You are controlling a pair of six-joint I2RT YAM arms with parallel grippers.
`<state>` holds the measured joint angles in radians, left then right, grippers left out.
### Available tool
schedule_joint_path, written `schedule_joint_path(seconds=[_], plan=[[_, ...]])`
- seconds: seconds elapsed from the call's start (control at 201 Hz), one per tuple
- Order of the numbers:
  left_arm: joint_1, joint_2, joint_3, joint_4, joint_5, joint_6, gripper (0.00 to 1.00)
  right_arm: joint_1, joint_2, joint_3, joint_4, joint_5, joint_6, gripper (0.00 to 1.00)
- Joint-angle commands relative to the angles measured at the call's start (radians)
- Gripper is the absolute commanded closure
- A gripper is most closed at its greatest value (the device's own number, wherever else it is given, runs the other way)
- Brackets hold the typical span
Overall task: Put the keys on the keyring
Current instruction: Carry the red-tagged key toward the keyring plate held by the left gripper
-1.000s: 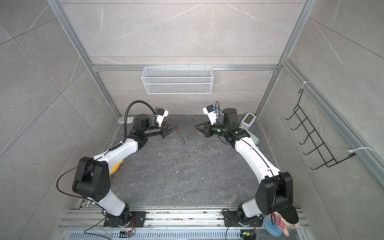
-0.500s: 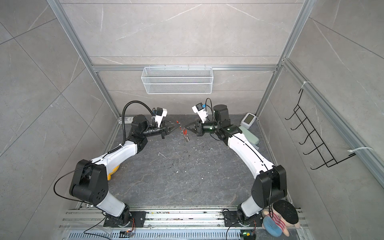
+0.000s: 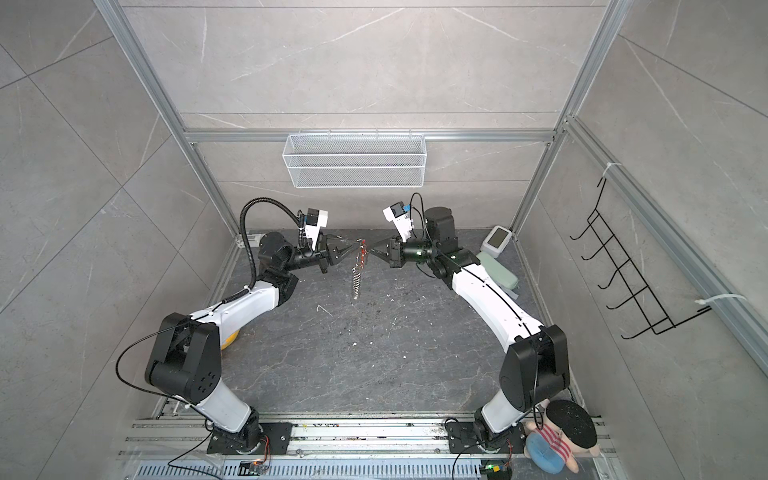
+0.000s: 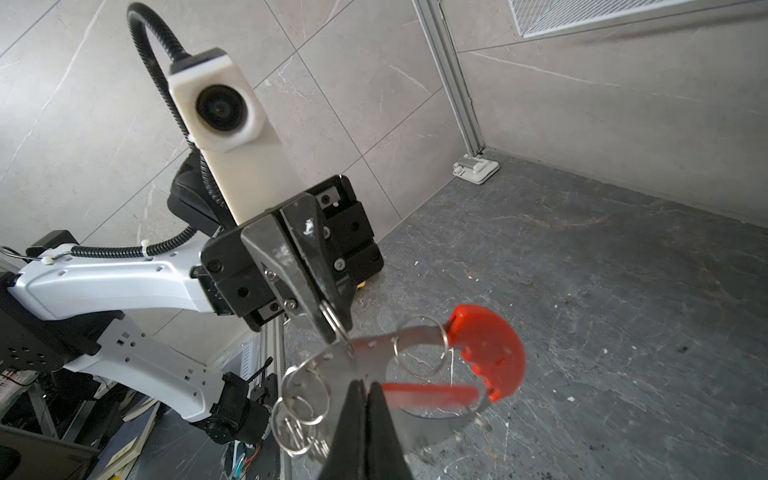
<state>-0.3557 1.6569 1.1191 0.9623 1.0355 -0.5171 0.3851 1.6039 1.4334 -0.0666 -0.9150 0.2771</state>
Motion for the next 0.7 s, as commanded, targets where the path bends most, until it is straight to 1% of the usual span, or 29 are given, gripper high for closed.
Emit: schedule_joint_path(seconds=[0.0,0.204,0.458,0.548,0.697], plan=[[0.000,0.007,0.040,0.136,0.026,-0.070,1.00,0.002,-0.025,0.006,0.051,0.014,0.020,1.00],[0.000,0.011,0.045,0.122,0.026,-0.063,1.00,0.002,-0.055,-0.004,0.038,0.024,0.006,1.00],[-0.005,-0.014,0.047,-0.041,0.011,0.058,1.00,0.016,-0.050,0.027,-0.014,0.029,-0.027,1.00],[-0.006,-0.022,0.048,-0.071,0.010,0.079,1.00,0.033,-0.039,0.057,-0.061,0.050,-0.059,1.00],[-0.008,-0.029,0.048,-0.091,0.011,0.096,1.00,0.048,-0.016,0.106,-0.143,0.121,-0.112,1.00]])
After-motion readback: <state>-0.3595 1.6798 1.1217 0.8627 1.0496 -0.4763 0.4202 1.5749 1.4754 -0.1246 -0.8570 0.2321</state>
